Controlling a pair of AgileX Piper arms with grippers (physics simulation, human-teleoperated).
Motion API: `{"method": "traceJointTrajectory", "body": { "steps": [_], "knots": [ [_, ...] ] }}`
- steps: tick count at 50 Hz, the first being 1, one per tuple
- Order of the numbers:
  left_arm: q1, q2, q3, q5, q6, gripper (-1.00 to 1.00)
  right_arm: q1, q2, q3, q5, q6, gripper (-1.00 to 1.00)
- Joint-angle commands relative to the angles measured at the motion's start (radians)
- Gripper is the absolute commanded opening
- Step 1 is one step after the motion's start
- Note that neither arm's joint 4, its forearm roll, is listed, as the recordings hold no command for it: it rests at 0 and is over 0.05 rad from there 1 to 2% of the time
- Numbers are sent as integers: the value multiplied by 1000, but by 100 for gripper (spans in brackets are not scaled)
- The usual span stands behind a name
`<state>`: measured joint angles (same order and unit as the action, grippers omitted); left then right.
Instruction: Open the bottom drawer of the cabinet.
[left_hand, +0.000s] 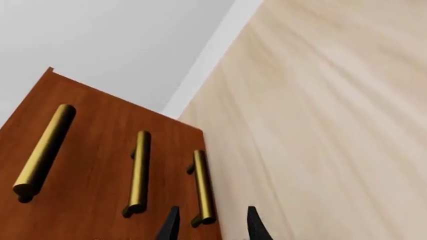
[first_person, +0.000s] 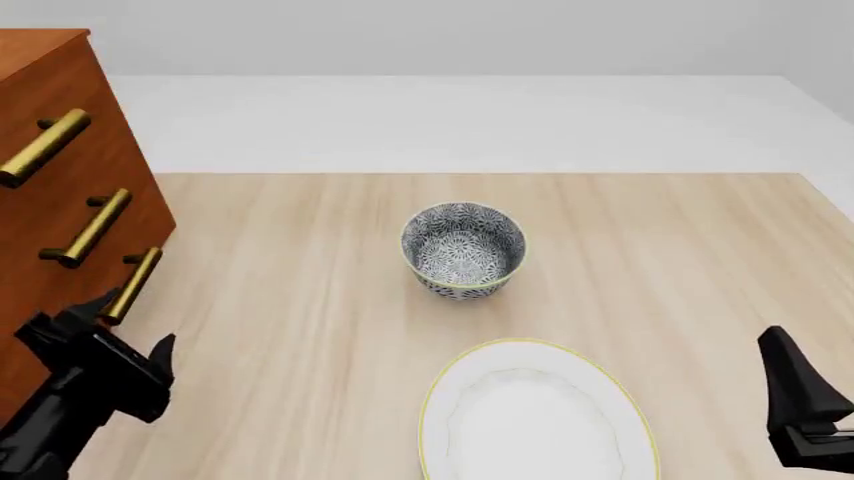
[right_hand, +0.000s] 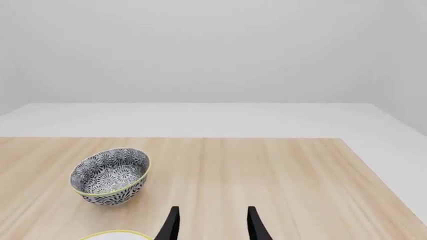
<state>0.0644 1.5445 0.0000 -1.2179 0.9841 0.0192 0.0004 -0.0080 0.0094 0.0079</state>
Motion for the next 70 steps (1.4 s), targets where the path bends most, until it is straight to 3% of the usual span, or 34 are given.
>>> {"method": "traceJointTrajectory", "body": {
  "steps": [1,10,35,51,70],
  "knots": [
    [20,20,0,-2,36,100,1,0,2,-1,4,100],
    [53,57,-9,-2,78,100,-1,0,4,-1,6,100],
    [107,322,-228,-2,176,100,-8,1,6,5,7,100],
    [154,428,-321,-2,237,100,-12,4,8,3,9,100],
    [209,481,-361,-2,277,100,-14,12,7,-1,18,100]
  ]
}}
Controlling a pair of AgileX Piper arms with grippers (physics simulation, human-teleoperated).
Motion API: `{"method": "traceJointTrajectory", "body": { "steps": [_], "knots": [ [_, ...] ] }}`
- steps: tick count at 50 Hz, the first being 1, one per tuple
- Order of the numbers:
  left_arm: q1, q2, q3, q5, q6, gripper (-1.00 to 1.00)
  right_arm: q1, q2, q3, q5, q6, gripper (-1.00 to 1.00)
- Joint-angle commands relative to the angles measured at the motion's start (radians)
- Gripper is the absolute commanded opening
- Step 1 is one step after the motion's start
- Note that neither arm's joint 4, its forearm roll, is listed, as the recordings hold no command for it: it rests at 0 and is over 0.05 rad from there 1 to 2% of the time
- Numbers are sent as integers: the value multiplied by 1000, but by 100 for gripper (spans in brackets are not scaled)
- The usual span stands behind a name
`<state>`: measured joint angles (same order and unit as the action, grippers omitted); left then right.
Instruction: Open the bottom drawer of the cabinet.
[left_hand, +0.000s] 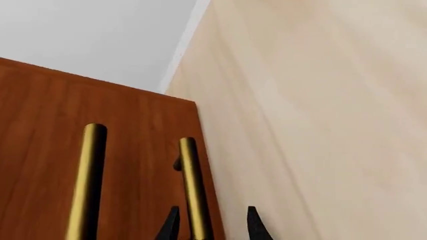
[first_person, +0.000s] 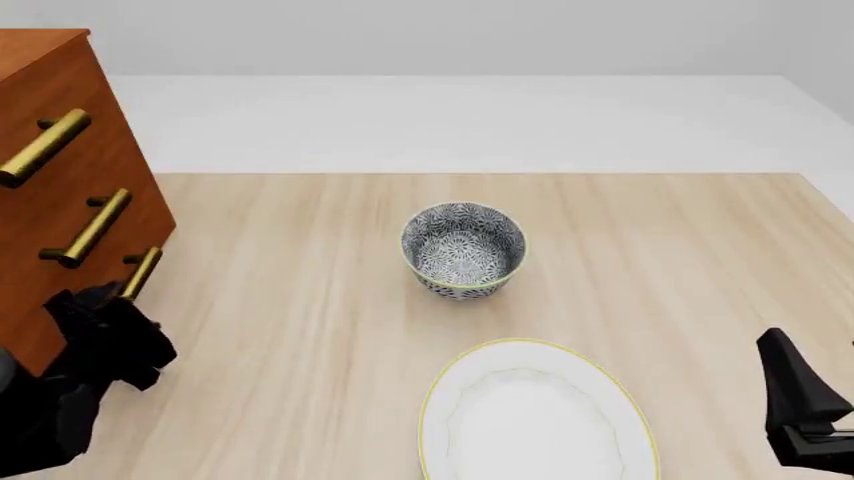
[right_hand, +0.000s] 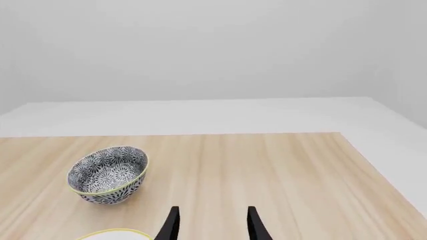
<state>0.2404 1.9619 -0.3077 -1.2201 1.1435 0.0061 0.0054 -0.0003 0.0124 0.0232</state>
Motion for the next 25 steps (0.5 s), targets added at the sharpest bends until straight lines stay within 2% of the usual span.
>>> {"method": "traceJointTrajectory", "body": {
  "steps": [1,8,14,15,25],
  "knots": [
    [37,67,-55,0,118,100,-1,6,-1,-4,4,100],
    [52,61,-50,0,126,100,-2,-3,0,4,5,100],
    [56,14,-8,0,125,100,1,3,-1,-3,6,100],
    [52,5,0,0,126,-100,1,3,-1,-2,6,100],
    [46,-38,31,0,126,-100,-4,-2,0,3,11,100]
  ]
}}
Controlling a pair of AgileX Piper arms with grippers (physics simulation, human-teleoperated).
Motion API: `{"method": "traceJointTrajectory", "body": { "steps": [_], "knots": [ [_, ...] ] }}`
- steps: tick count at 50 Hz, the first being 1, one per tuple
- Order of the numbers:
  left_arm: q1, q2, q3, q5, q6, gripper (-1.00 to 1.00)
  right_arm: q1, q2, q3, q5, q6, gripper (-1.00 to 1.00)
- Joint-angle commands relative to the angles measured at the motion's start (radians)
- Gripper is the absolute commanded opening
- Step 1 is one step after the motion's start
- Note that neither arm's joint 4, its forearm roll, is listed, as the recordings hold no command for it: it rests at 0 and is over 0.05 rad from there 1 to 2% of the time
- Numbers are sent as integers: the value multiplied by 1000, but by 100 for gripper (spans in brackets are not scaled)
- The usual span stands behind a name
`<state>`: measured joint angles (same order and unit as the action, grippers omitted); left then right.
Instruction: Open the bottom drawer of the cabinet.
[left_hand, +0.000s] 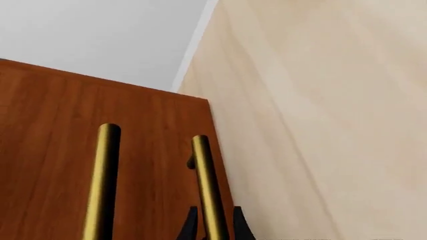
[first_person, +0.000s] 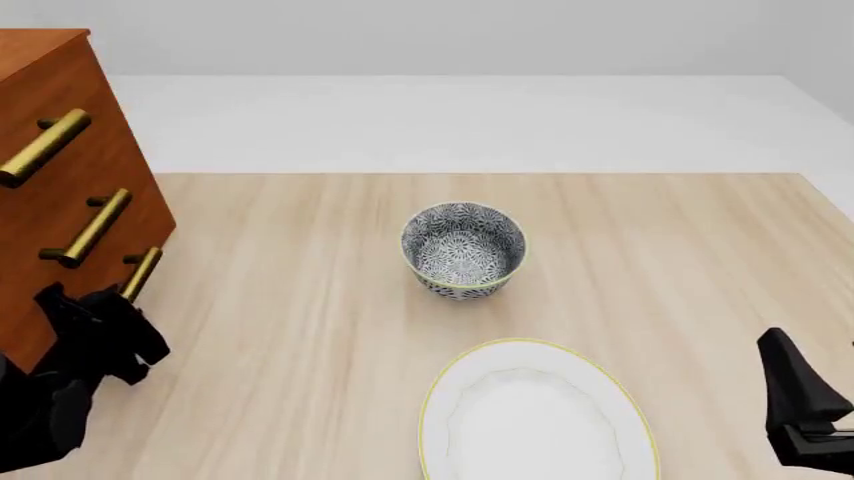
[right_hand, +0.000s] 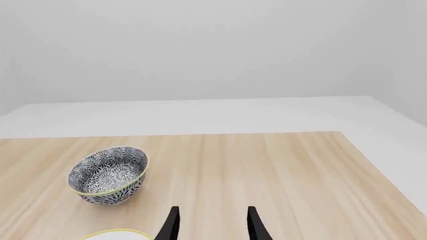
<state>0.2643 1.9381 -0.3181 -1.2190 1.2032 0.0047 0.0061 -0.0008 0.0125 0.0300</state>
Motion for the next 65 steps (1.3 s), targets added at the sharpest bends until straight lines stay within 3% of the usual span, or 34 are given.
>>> {"method": "traceJointTrajectory", "body": {
  "steps": [1,17,52,65],
  "knots": [
    [22,-17,44,-1,68,-100,-3,-3,0,3,5,100],
    [-4,-51,70,-1,54,-100,-1,-6,0,-3,11,100],
    [-179,-79,67,-1,3,-100,-16,-6,-2,-9,12,100],
    [-253,-141,113,-1,-8,-100,-16,-6,-2,-11,11,100]
  ]
}}
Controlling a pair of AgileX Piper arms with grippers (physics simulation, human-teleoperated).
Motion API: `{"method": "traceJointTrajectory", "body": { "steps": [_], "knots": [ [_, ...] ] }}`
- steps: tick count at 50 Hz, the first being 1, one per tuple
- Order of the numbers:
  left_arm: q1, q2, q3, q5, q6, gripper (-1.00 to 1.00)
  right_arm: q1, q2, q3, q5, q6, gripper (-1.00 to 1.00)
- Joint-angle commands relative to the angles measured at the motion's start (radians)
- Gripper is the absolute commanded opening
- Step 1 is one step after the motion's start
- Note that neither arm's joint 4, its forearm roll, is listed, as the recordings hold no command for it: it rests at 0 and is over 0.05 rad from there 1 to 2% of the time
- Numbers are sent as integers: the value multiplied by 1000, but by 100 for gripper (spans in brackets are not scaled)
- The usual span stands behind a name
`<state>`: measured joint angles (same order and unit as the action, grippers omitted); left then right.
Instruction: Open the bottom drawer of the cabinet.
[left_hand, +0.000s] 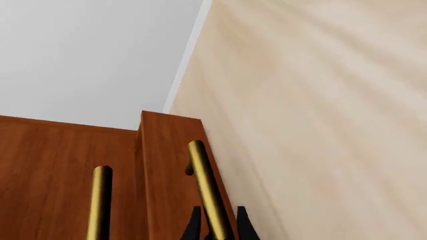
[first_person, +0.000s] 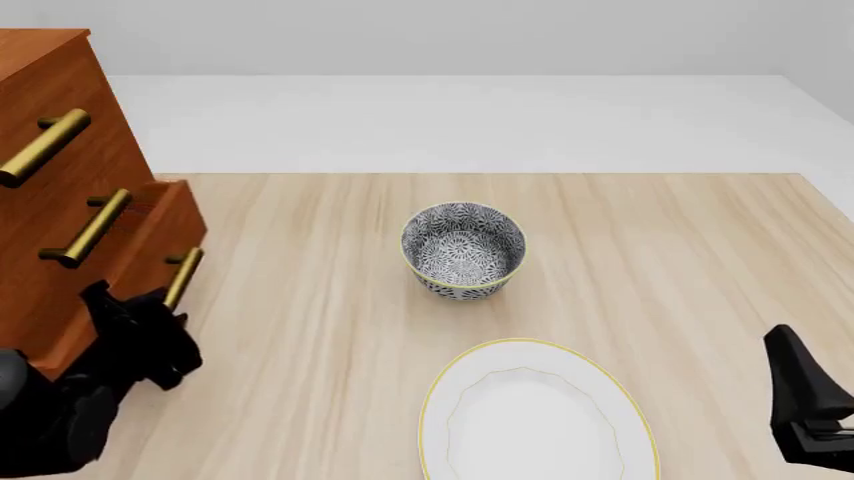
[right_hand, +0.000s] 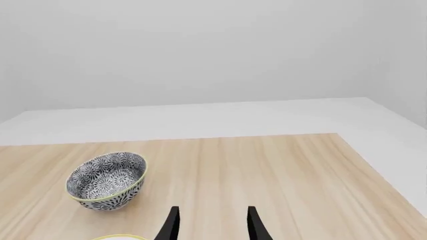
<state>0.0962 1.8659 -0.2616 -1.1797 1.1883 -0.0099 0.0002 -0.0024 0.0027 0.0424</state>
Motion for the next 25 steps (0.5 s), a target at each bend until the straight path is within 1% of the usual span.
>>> {"method": "traceJointTrajectory", "body": {
  "steps": [1,9,25],
  "knots": [
    [-90,-72,59,-40,6,-100,-2,0,-1,-1,-1,100],
    [-130,-85,64,-40,6,-100,-3,0,-6,3,0,100],
    [-182,-85,58,-40,6,-100,-9,0,-11,5,1,100]
  ]
}}
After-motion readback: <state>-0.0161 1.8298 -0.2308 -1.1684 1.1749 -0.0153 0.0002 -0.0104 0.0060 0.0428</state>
